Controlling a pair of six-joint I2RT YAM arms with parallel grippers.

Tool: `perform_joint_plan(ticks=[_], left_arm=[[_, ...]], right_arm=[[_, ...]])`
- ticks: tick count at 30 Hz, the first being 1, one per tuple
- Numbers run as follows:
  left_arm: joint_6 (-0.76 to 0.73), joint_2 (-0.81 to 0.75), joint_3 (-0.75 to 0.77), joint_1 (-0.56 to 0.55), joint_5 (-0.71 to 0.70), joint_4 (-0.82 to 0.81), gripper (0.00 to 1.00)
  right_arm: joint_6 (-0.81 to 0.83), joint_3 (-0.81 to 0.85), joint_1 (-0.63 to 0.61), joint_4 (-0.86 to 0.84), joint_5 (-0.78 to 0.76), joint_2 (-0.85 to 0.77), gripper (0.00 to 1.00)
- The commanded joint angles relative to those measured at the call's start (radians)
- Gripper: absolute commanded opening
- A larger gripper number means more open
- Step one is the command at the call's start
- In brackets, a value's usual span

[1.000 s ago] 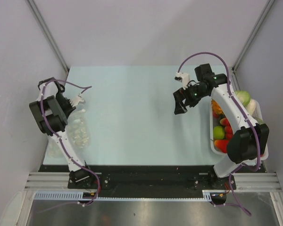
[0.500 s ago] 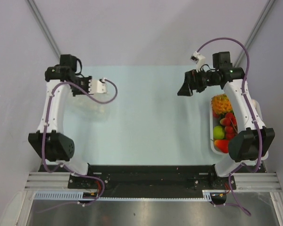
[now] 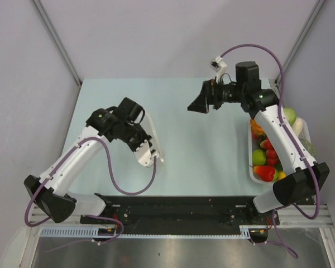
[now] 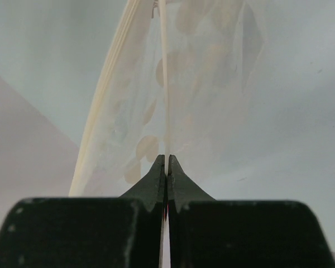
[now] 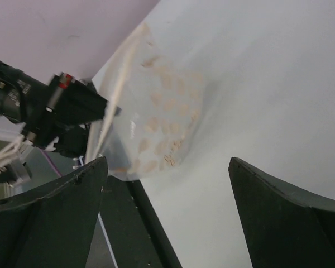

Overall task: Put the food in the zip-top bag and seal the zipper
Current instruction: Pick up the zipper food storage bag at the center of the board, then open the zipper of the food storage bag.

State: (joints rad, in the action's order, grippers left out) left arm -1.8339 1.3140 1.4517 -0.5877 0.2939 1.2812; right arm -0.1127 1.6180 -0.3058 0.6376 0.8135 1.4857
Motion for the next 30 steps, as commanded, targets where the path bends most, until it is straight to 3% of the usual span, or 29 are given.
perform_joint_plan(ticks=[1, 12, 17, 22, 25, 26, 28, 29, 30], left_arm=[[-0.059, -0.016, -0.019, -0.07, 0.016, -0.048, 0.0], [-0.044, 0.071, 0.073, -0.126, 0.056, -0.036, 0.0], [-0.027, 0.1, 0.099, -0.129, 0.067, -0.031, 0.0], [-0.002, 0.119, 0.131, -0.129, 0.076, -0.023, 0.0], [0.021, 0.119, 0.13, -0.129, 0.071, -0.013, 0.0], [0.034, 0.113, 0.128, -0.127, 0.074, -0.005, 0.0], [0.059, 0.102, 0.121, -0.123, 0.079, 0.0, 0.0], [0.062, 0.085, 0.116, -0.113, 0.086, 0.007, 0.0], [0.064, 0.074, 0.099, -0.107, 0.094, 0.009, 0.0]], right_arm=[[-0.122, -0.012, -0.111, -0.131, -0.049, -0.01, 0.93], [-0.16, -0.069, -0.271, -0.15, -0.168, 0.061, 0.84], [-0.189, -0.092, -0.297, -0.173, -0.136, 0.102, 0.81], [-0.183, -0.095, -0.346, -0.185, -0.105, 0.142, 0.71], [-0.154, -0.112, -0.363, -0.162, -0.114, 0.142, 0.55], [-0.137, -0.116, -0.363, -0.153, -0.122, 0.137, 0.34], [-0.078, -0.135, -0.355, -0.104, -0.167, 0.116, 0.17], [-0.065, -0.144, -0.346, -0.092, -0.178, 0.111, 0.0], [-0.055, -0.151, -0.319, -0.072, -0.194, 0.102, 0.0]])
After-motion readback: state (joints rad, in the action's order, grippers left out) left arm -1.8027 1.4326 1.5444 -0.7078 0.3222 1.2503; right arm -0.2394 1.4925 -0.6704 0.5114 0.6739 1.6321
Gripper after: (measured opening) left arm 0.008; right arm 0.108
